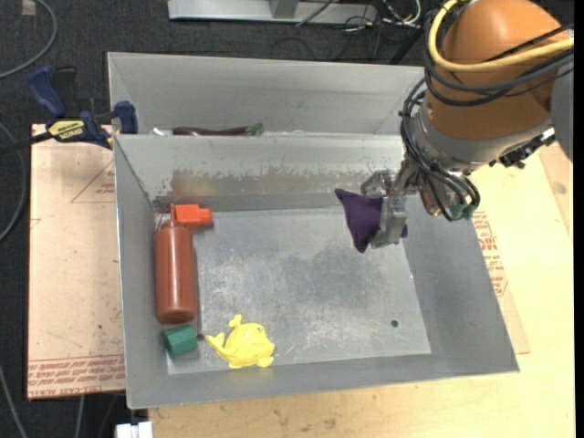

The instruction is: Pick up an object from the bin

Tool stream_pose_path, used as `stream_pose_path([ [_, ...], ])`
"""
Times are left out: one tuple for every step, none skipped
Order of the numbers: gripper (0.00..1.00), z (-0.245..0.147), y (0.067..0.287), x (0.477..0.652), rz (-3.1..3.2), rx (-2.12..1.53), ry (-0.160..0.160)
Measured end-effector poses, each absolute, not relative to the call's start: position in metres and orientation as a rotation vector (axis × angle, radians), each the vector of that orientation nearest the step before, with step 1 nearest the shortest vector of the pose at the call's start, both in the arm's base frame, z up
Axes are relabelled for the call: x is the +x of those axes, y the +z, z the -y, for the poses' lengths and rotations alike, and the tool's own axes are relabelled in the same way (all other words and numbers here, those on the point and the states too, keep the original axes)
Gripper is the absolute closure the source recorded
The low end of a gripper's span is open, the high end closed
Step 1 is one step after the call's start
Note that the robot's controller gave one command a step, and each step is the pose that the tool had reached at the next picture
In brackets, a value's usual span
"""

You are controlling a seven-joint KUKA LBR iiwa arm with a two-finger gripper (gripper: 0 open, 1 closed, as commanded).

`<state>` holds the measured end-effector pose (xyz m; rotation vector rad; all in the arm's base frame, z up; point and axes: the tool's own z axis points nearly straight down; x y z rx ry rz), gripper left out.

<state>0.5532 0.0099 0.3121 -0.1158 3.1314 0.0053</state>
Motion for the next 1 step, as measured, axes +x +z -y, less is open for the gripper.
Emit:
stream_pose_path([
  [1.00,-0.0099,0.3116,0.5530,-3.132,-0.115,0.005],
])
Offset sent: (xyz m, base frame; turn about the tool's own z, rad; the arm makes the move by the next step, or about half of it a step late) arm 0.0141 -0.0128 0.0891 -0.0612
